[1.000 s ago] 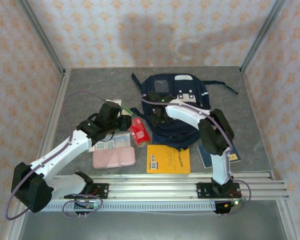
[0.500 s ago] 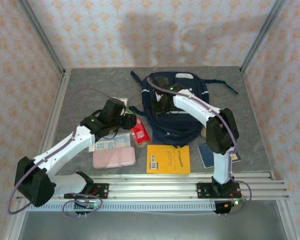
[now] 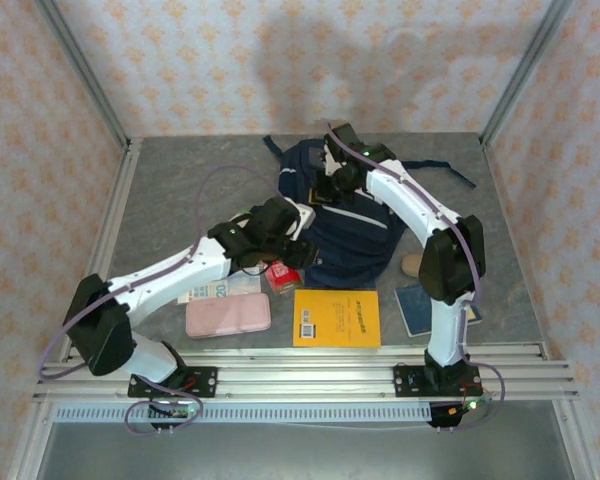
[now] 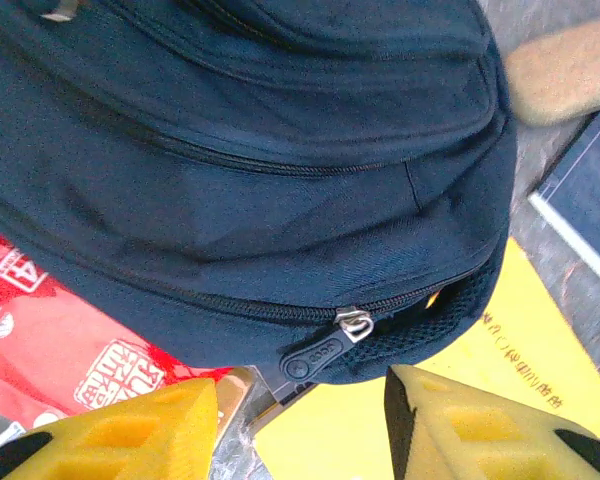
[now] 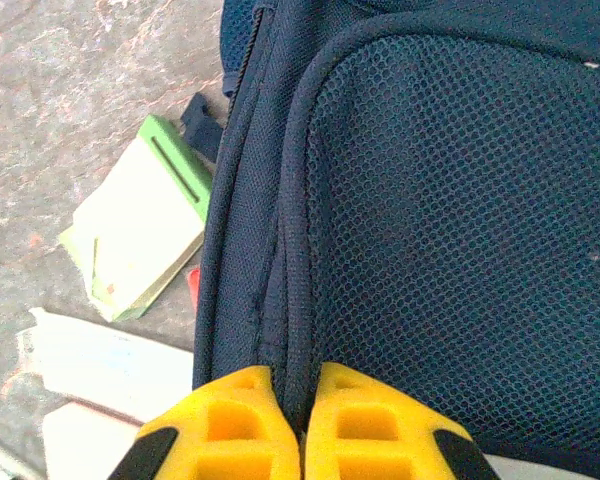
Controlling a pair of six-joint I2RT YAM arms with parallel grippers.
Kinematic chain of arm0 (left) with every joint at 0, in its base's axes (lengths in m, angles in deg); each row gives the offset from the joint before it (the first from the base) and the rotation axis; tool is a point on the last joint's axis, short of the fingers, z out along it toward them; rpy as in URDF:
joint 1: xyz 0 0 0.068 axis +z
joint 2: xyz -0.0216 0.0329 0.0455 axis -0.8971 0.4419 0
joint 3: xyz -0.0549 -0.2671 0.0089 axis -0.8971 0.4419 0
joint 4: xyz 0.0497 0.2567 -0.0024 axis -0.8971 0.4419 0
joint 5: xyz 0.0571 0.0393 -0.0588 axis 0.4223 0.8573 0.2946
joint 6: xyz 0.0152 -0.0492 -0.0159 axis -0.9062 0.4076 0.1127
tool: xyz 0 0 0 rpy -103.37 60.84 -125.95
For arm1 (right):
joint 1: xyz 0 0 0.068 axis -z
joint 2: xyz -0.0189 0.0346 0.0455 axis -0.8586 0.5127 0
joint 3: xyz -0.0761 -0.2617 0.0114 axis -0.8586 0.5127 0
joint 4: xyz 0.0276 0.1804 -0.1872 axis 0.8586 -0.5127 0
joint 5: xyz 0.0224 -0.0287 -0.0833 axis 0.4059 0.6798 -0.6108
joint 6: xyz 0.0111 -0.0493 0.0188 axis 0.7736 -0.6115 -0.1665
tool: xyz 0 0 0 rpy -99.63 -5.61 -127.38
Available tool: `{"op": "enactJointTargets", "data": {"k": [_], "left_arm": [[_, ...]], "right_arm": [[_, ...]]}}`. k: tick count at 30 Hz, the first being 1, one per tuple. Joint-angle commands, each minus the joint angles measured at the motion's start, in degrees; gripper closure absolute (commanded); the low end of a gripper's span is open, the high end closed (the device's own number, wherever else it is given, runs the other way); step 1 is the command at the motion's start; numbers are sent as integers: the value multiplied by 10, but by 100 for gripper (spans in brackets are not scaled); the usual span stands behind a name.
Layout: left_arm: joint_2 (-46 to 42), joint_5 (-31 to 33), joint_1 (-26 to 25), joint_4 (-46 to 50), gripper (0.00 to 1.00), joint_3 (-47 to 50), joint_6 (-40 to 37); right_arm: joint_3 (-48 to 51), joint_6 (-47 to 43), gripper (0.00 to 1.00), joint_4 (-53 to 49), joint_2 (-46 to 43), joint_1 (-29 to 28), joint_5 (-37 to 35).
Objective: Pack books, pencil case, and school supplies into a backpack
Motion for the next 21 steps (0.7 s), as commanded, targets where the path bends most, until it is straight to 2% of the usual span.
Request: {"op": "enactJointTargets", "data": {"k": [1, 21], "left_arm": [[14, 12, -7, 23, 52, -24, -63], [65, 71, -57, -12, 49, 1, -86]], "right_arm": [[-20, 27, 100, 16, -29, 7, 54], [-15, 59, 100, 43, -19, 25, 94]]}}
